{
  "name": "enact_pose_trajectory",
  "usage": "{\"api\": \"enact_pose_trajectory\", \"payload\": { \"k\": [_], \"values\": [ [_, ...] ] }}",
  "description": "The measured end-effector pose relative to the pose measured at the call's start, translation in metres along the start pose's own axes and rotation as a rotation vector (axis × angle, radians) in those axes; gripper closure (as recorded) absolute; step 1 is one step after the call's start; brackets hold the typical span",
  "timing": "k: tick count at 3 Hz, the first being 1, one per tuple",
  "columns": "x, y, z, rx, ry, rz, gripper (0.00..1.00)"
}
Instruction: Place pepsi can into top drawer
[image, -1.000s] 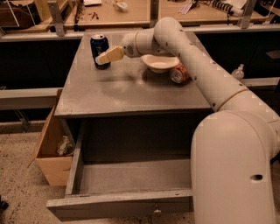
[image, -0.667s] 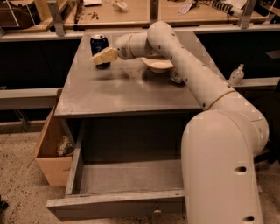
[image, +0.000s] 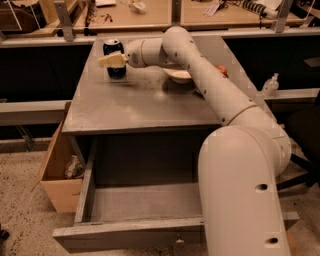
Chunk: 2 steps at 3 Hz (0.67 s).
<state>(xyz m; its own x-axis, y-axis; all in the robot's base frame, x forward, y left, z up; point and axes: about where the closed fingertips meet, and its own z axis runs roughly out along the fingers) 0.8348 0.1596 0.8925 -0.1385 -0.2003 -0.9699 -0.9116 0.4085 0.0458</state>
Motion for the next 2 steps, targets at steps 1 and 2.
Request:
{"api": "enact_pose_trajectory", "payload": {
  "k": [1, 2],
  "values": [
    [-0.01, -0.001, -0.022, 0.054, 0.005, -0.022, 0.64],
    [-0.023, 0.025, -0.053, 0.059, 0.005, -0.025, 0.87]
  ]
}}
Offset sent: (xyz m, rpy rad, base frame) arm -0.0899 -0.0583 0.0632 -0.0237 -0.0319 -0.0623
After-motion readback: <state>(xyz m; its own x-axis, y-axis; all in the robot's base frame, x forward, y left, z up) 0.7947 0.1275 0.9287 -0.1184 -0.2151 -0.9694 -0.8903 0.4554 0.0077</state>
